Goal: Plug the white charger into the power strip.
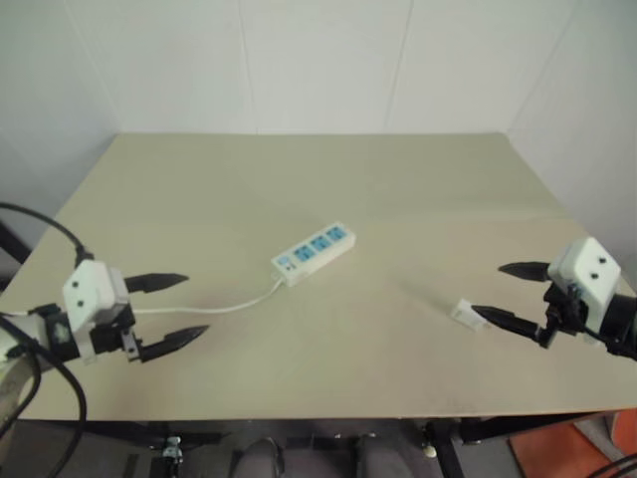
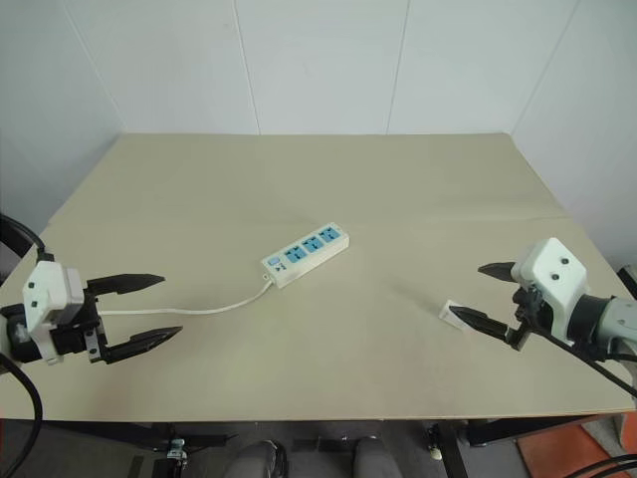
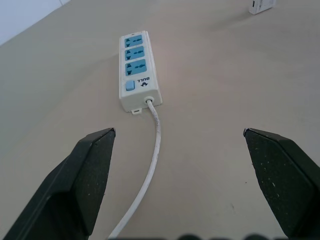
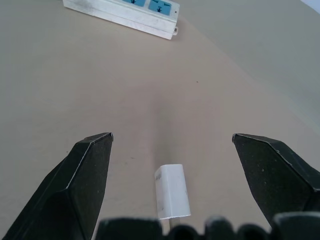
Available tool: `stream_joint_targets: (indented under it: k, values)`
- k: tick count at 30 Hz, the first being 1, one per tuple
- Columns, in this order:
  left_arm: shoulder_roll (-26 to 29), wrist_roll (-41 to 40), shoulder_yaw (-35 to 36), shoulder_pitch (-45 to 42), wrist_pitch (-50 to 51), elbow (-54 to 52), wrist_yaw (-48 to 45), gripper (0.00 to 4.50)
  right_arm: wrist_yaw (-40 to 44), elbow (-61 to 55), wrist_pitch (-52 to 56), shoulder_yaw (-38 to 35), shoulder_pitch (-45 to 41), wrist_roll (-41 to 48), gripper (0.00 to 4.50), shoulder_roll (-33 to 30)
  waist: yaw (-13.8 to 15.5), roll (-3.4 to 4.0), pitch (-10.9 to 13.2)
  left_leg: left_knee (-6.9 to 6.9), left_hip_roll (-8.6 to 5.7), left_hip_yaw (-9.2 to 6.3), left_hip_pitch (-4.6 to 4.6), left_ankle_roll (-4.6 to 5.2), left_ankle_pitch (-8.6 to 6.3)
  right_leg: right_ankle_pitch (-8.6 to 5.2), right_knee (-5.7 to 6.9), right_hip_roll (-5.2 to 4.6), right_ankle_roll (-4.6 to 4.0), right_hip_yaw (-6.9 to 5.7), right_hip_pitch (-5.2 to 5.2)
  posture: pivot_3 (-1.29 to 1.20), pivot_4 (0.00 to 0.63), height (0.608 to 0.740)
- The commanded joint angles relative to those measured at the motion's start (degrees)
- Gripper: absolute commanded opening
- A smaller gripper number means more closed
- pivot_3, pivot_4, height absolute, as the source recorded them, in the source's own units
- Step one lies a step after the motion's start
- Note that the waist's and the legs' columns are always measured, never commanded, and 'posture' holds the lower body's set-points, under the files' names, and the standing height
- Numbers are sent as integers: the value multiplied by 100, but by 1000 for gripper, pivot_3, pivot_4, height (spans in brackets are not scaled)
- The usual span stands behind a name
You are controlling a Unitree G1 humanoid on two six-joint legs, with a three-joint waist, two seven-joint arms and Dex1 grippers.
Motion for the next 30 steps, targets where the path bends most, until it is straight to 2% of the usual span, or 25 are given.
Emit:
stream_joint_targets:
  k: [1,10,14,16,18,26,30]
  values:
    - [30,-119,20,-80,-11,-164,64,4460,-58,-115,-103,-107,-63,60,4500,-103,0,0,0,0,0,0,0,0,0,0,0,0,0,0,0,0,150,740]
    - [24,-82,-151,-145,64,-199,273,4460,-58,-8,-158,-8,-199,45,4500,-123,0,0,0,0,0,0,0,0,0,0,0,0,0,0,0,0,150,740]
    - [-189,410,-1182,-719,96,218,662,4460,-85,10,-184,144,-330,57,4500,-79,21,1,0,1,-3,0,4,0,0,3,0,-1,5,1,6,0,150,740]
    - [-458,929,-1931,-1400,186,776,1029,4460,-107,-21,-187,190,-383,81,4500,-53,80,2,-1,3,-5,0,4,0,0,5,0,-1,7,0,8,0,150,740]
    - [-694,1210,-2361,-1918,328,1211,1271,4460,-127,-49,-184,195,-397,108,4500,-44,107,-6,-1,5,-7,-1,0,0,1,10,0,1,13,0,6,0,150,740]
    - [-1693,2153,-3782,-3509,432,3082,1514,4460,-266,-247,-167,154,-339,198,4500,26,143,-14,2,6,-12,-6,-11,1,0,30,-7,1,-16,0,3,0,150,740]
    - [-2102,2586,-4121,-4000,406,4005,1712,4460,-324,-339,-149,127,-291,239,4500,43,134,-19,4,7,-12,-8,-12,1,1,31,-6,4,-13,1,2,0,150,740]
